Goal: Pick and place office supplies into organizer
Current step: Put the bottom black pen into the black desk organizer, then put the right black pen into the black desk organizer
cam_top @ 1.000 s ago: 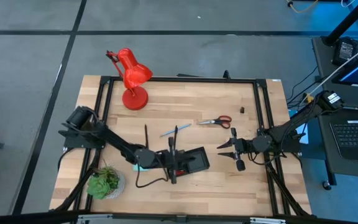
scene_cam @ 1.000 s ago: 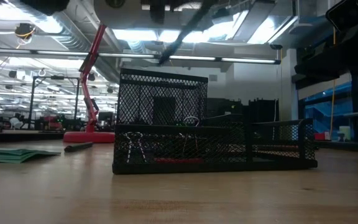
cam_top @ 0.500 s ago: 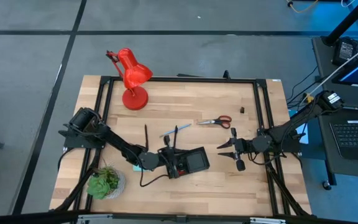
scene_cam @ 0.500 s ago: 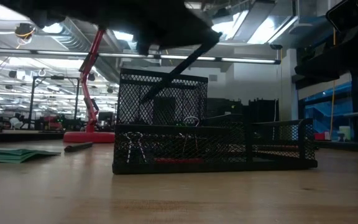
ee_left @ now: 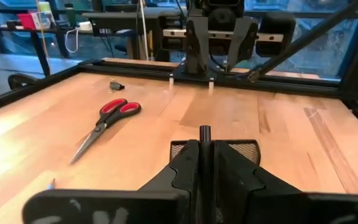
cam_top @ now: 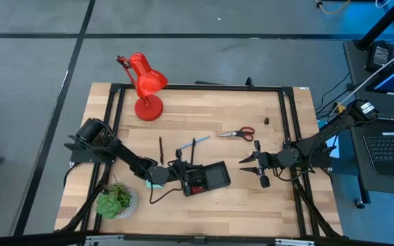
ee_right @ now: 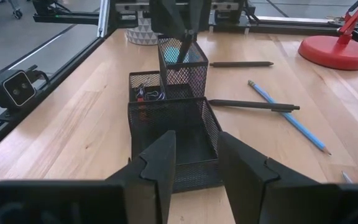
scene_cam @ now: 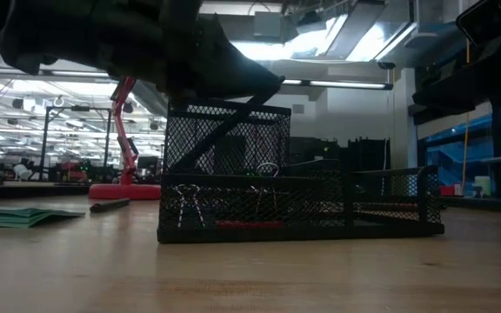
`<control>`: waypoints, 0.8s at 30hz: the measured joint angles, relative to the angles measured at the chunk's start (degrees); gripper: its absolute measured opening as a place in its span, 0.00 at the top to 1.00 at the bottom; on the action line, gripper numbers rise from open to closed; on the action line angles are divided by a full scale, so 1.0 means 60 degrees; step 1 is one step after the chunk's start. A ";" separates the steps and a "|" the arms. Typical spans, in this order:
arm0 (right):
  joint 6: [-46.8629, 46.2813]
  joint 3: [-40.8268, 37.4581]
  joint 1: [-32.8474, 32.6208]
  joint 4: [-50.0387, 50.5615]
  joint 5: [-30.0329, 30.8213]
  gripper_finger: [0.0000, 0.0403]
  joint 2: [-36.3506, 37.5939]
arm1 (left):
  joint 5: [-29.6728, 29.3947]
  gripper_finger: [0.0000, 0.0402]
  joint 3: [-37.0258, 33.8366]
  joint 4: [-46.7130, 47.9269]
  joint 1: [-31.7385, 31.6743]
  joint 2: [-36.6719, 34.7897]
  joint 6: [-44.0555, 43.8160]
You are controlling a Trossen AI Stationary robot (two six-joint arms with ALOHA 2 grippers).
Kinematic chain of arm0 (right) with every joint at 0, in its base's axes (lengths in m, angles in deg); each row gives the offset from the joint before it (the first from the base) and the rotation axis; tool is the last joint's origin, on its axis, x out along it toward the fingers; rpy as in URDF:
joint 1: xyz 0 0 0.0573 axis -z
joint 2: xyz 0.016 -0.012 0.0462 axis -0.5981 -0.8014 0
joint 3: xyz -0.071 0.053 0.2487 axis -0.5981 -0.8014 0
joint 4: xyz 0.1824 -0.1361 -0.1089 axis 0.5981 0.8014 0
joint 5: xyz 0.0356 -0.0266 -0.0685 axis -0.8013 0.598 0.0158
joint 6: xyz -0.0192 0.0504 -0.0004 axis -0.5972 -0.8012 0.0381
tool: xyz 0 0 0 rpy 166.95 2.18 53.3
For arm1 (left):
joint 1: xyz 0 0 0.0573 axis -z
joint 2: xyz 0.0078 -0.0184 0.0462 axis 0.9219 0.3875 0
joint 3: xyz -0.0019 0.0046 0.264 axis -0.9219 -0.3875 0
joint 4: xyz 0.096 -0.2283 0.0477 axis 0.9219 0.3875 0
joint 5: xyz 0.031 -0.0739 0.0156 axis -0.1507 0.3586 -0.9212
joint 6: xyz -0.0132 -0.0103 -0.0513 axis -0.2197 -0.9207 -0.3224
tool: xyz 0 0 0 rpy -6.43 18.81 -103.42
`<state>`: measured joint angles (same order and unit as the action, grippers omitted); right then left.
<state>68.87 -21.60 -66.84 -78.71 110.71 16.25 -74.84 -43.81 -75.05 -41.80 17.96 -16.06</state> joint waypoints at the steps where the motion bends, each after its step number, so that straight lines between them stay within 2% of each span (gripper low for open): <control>1: 0.0004 0.0000 0.0000 0.0000 0.0000 0.70 0.0000 | -0.0001 0.90 0.0000 -0.0004 -0.0002 0.0000 0.0044; 15: -0.0004 0.0000 0.0000 0.0000 0.0000 0.70 0.0000 | 0.0003 0.84 0.0000 0.0131 -0.0002 0.0000 0.0070; 24: -0.0004 0.0000 0.0000 0.0000 0.0000 0.70 0.0000 | -0.0019 0.80 0.0000 -0.0292 -0.0002 -0.0444 0.1368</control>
<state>68.85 -21.60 -66.84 -78.71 110.71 16.25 -74.96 -43.81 -76.80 -41.81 15.29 -7.85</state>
